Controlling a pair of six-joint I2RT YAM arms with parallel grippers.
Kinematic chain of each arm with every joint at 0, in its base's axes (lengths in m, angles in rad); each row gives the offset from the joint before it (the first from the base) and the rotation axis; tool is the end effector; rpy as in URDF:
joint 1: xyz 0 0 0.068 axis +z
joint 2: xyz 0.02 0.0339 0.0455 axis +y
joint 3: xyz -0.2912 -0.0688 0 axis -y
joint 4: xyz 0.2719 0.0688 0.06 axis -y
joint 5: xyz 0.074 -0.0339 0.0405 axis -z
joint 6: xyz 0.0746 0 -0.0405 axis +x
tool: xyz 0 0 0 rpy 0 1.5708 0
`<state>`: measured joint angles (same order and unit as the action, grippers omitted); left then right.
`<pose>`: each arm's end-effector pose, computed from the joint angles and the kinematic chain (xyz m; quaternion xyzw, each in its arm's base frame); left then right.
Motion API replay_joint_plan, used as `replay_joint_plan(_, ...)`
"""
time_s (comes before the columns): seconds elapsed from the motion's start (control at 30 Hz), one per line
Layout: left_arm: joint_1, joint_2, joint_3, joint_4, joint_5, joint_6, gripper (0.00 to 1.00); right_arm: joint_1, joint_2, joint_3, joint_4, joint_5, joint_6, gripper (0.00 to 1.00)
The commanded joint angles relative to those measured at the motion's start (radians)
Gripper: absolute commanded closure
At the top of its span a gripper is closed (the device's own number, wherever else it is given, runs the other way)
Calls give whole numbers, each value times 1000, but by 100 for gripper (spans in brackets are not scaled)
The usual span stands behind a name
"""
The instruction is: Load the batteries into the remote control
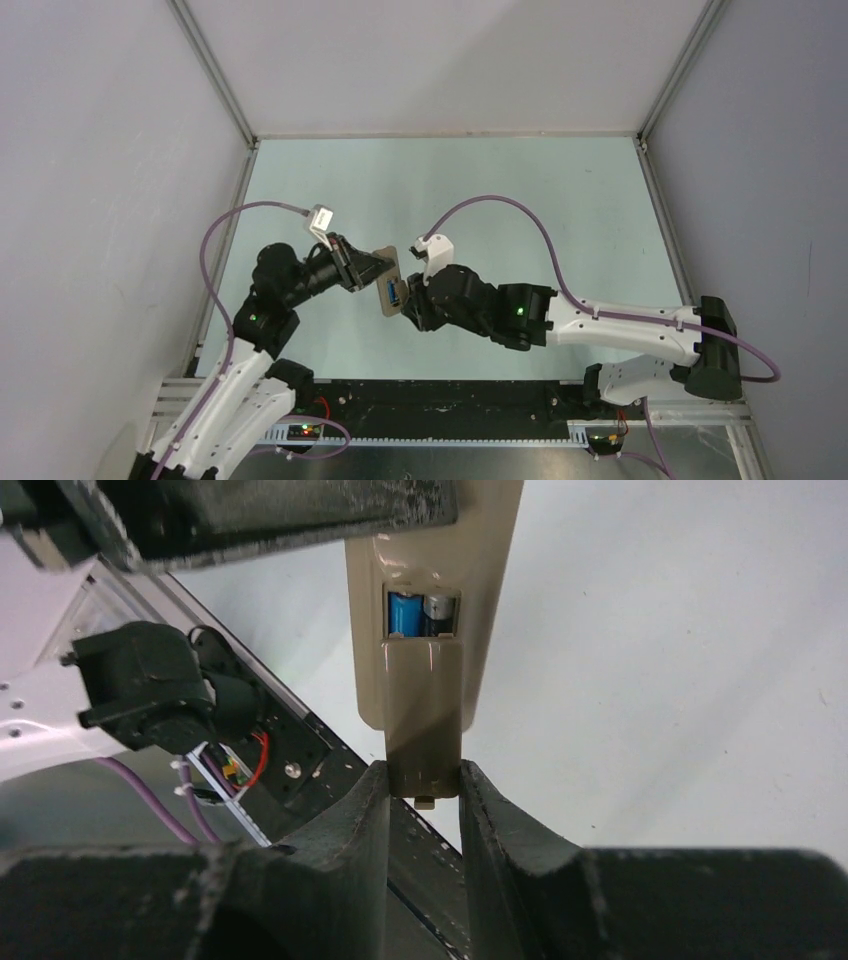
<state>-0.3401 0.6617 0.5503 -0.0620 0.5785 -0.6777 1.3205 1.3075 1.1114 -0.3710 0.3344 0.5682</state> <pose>0.1764 -0.1057 0.2983 0.0576 0.7543 -0.4911 0.4320 0.1090 0.3276 0.3229 -0.2431 0.8334 0.2987 0.3963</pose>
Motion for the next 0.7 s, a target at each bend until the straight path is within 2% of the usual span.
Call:
replay_joint_plan(0.0,-55,-78,21,91,-129,99,100,11,21,81,14,43,12,81)
replay_joint_plan(0.3,-96,-177,-37,170,-154,145,100,11,28,100,5,53,10,80)
replay_joint_plan(0.67,-104,-189,-49,184,-148,163,100,30,26,122,21,71,-4,80)
